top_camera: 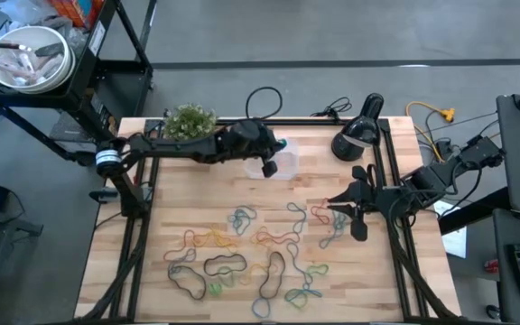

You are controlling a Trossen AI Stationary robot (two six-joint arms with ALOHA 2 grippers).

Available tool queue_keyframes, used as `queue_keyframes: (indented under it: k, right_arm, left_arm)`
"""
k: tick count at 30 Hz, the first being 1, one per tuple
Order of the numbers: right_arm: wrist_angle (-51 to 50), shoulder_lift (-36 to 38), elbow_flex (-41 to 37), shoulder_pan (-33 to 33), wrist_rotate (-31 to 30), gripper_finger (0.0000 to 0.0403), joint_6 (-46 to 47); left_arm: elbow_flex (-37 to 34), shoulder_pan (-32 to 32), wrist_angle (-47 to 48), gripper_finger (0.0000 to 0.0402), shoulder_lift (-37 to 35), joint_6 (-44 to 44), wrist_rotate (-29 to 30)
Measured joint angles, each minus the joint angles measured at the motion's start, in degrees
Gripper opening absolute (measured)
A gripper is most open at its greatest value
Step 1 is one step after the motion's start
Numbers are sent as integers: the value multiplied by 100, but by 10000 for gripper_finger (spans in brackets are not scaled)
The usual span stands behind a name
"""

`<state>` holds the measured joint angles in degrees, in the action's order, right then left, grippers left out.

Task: Pick and place rubber bands into bin
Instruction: Put the blue rubberband into the transparent bin

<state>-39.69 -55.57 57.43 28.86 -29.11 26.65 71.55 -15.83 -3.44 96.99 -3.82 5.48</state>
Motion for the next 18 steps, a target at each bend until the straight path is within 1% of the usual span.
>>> queue_keyframes:
  k: [4,11,18]
  right_arm:
    - [10,0,-2,-3,-117,68,-1]
    - [31,-15,-10,-2,-119,68,16]
    - [149,-15,-20,-2,-119,68,7]
  left_arm:
    - [-62,-140,20,0,28,-2,46]
    - [-89,-274,751,0,37,-22,57]
    - [-94,-298,1102,4,37,9,84]
